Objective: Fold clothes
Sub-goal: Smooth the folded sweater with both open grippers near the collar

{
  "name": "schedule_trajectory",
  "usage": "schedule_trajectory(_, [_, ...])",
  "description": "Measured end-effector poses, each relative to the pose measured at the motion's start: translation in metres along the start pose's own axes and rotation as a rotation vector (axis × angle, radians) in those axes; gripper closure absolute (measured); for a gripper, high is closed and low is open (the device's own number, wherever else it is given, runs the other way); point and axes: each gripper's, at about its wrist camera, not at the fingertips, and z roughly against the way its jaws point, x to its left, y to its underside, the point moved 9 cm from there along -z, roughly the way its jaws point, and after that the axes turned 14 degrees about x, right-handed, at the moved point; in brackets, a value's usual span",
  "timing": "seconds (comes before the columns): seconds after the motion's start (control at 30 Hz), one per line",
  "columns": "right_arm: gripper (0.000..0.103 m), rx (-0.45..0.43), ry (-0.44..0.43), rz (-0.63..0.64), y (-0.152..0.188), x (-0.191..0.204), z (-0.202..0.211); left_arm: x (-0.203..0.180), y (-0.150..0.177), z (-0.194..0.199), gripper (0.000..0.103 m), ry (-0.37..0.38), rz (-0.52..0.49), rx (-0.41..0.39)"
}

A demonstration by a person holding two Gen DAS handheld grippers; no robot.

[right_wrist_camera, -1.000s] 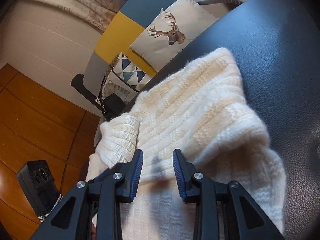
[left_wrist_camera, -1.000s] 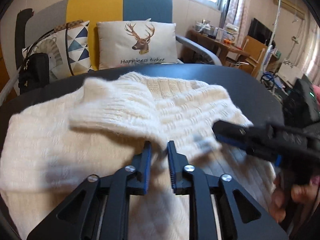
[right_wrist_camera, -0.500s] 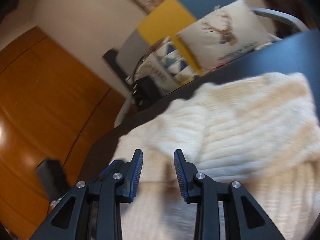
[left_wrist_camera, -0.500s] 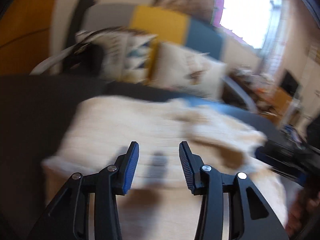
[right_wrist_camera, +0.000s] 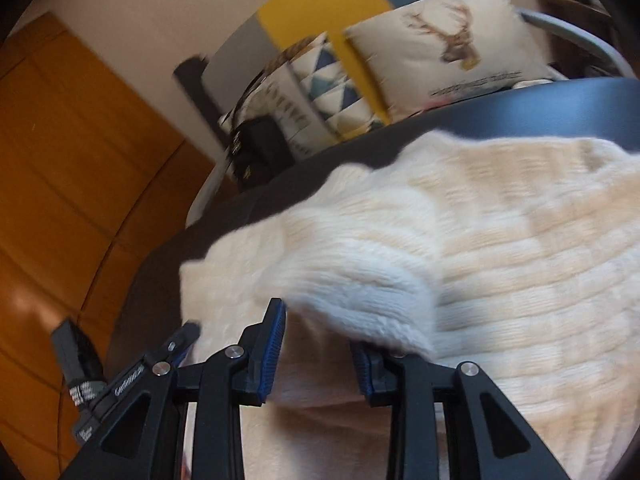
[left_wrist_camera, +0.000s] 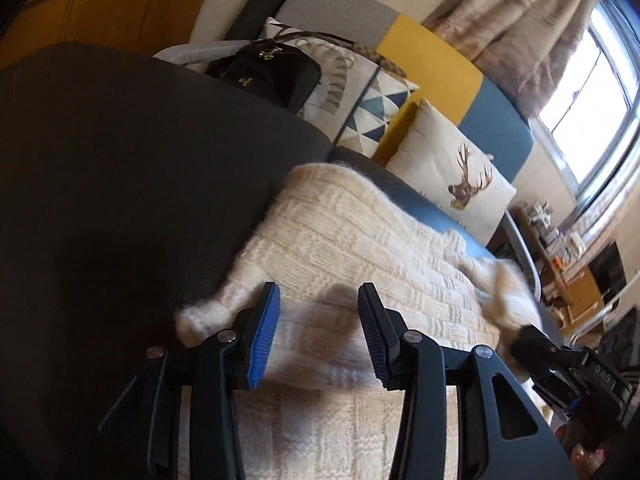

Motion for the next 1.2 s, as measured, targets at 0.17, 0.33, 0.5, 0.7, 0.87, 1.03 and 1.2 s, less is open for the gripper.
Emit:
schedule_trajectory(0.17, [0.072,-0.09,-0.036,-0.202,-0.004,-0.062,0.031,0.007,0.001,0.002,0.068,0.041,0.054,-0.001])
schedule_trajectory(0.33, [0.072,-0.173,-0.041,-0.294,0.003,-0.1,0.066,0.005,0.002,0.004,0.068,0.05,0.061,0.002])
schedule_trajectory(0.5, [0.069,-0.265,-0.047,-0.239,-0.004,-0.092,0.104,-0.001,0.001,0.011,0.068,-0.005,0.034,-0.025])
schedule_trajectory(0.7, [0.069,-0.086,-0.085,-0.049,-0.018,-0.039,0.052,-0.041,-0.008,0.014,0.068,-0.044,-0.101,-0.074])
schedule_trajectory(0.87, [0.069,0.052,0.096,0.116,-0.012,-0.019,0.002,-0.024,-0.015,-0.015,0.068,-0.145,-0.088,0.012])
schedule_trajectory(1.03, [0.074,0.086,0.282,0.237,-0.004,-0.028,-0.012,-0.007,-0.013,-0.018,0.068,-0.07,-0.008,0.013])
schedule_trajectory(1.2, [0.089,-0.026,0.285,0.044,-0.008,-0.074,0.017,-0.012,-0.011,-0.021,0.068,-0.124,-0.039,0.01])
